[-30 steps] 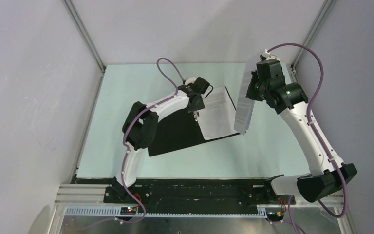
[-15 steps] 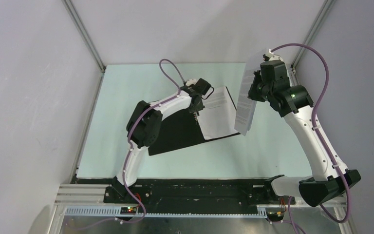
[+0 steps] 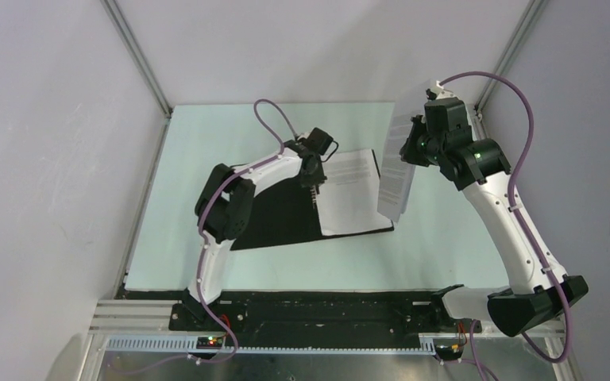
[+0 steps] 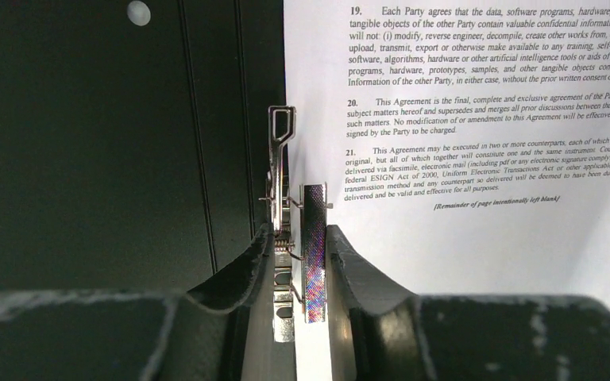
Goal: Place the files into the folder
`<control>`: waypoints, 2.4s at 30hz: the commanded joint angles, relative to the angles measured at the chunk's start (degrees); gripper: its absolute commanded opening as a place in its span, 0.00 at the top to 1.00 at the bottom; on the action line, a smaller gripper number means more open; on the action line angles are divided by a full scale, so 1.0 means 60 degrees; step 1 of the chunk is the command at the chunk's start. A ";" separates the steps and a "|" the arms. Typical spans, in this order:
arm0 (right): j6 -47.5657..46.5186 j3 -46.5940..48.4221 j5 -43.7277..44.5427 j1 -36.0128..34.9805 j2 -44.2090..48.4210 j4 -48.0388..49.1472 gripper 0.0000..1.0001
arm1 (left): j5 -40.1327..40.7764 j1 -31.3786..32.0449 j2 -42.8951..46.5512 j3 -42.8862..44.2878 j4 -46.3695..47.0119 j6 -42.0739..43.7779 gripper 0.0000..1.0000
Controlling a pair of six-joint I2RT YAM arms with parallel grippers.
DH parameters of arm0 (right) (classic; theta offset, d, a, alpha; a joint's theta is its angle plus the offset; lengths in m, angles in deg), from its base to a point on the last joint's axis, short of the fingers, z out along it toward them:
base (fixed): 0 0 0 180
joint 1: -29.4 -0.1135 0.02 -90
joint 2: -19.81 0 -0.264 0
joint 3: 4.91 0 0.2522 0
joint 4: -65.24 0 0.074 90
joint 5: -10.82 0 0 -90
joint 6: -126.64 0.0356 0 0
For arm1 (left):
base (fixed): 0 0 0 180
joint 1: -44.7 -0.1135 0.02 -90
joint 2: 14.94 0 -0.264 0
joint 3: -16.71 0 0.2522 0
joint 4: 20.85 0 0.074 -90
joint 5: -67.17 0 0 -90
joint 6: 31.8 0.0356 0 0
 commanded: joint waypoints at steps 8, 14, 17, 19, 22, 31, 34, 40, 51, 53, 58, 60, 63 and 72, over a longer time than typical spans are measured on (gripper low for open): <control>0.0862 -0.0831 -0.2921 0.0154 -0.0356 0.1781 1.00 | -0.1143 -0.0055 0.2196 -0.2851 -0.0574 0.0722 0.98; 0.1959 -0.1834 -0.4761 0.0240 -0.0364 0.3172 1.00 | -0.1302 -0.0062 0.3191 -0.3842 -0.0569 0.0984 0.94; 0.2215 -0.2819 -0.5212 0.0648 -0.0194 0.3698 1.00 | -0.1462 -0.0040 0.3346 -0.3903 -0.0571 0.1069 0.92; 0.2358 -0.3941 -0.5513 0.1010 -0.0161 0.4252 1.00 | -0.1525 -0.0041 0.3354 -0.3895 -0.0568 0.1134 0.91; 0.2041 -0.5460 -0.4895 0.1062 -0.0634 0.4619 1.00 | -0.1581 -0.0051 0.3284 -0.3838 -0.0566 0.1205 0.90; 0.1537 -0.6653 -0.2176 0.0328 -0.1806 0.4706 1.00 | -0.1434 -0.0048 0.3345 -0.3820 -0.0570 0.1274 0.80; 0.1436 -0.6615 -0.1626 0.0215 -0.1953 0.4616 1.00 | -0.1398 -0.0048 0.3545 -0.3760 -0.0572 0.1384 0.70; 0.1137 -0.6417 -0.1165 -0.0020 -0.2217 0.4644 1.00 | -0.1432 -0.0043 0.4258 -0.3674 -0.0584 0.1670 0.50; 0.0648 -0.5355 -0.1258 -0.1166 -0.2733 0.4366 1.00 | -0.1330 -0.0640 0.5584 -0.5328 -0.0306 0.1190 0.55; 0.0578 -0.5288 -0.1325 -0.1233 -0.2863 0.4392 1.00 | -0.1364 -0.0973 0.5254 -0.4976 -0.0251 0.1382 0.59; 0.0252 -0.5123 -0.1735 -0.1339 -0.3123 0.4463 1.00 | -0.1828 -0.1601 0.3801 -0.3207 -0.0249 0.1894 0.74; 0.0115 -0.5080 -0.1837 -0.1410 -0.3171 0.4483 1.00 | -0.1897 -0.1644 0.2933 -0.2469 -0.0251 0.2136 0.78; -0.0061 -0.4968 -0.1989 -0.1430 -0.3252 0.4362 1.00 | -0.1879 -0.1722 0.2251 -0.1794 -0.0261 0.2146 0.81; -0.0370 -0.4941 -0.2729 -0.1481 -0.3161 0.4190 1.00 | -0.2340 -0.1811 0.0894 -0.1051 -0.0249 0.2250 0.91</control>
